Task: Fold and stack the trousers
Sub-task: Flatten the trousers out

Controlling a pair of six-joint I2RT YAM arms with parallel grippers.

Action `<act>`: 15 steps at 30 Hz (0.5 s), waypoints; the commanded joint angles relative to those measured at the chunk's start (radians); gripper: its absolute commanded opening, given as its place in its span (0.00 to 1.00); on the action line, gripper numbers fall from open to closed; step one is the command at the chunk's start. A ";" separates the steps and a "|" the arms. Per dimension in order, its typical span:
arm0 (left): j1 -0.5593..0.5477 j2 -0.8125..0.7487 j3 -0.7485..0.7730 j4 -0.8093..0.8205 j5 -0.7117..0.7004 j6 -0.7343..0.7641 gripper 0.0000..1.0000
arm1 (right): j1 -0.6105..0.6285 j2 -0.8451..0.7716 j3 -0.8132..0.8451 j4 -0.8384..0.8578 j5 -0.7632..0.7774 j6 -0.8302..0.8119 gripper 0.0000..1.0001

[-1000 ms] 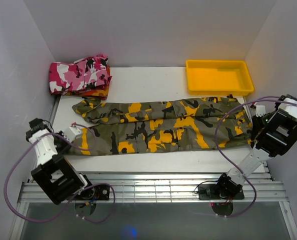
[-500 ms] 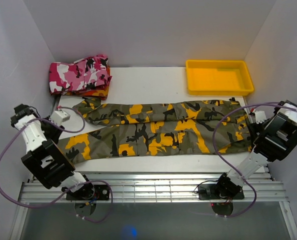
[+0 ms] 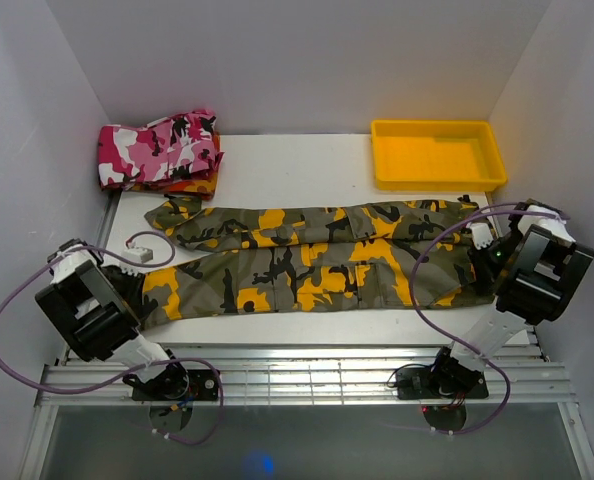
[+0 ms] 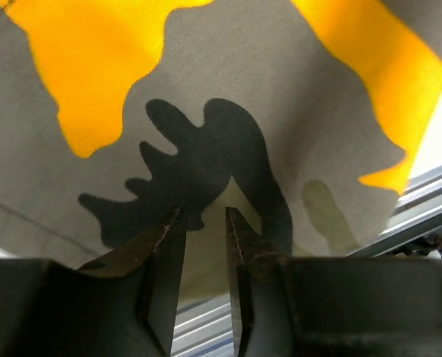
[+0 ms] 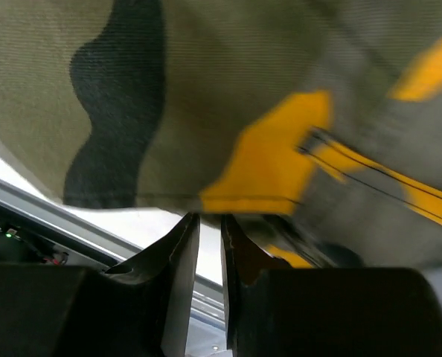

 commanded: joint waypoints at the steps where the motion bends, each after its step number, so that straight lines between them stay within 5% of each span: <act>1: 0.007 0.061 -0.004 0.142 -0.018 -0.106 0.40 | 0.018 0.007 -0.057 0.065 0.022 0.015 0.24; 10: 0.007 0.322 0.174 0.373 -0.127 -0.273 0.41 | 0.038 0.054 -0.183 0.266 0.187 0.008 0.23; 15: 0.007 0.380 0.346 0.347 -0.106 -0.294 0.44 | 0.037 -0.024 -0.137 0.133 0.068 -0.036 0.23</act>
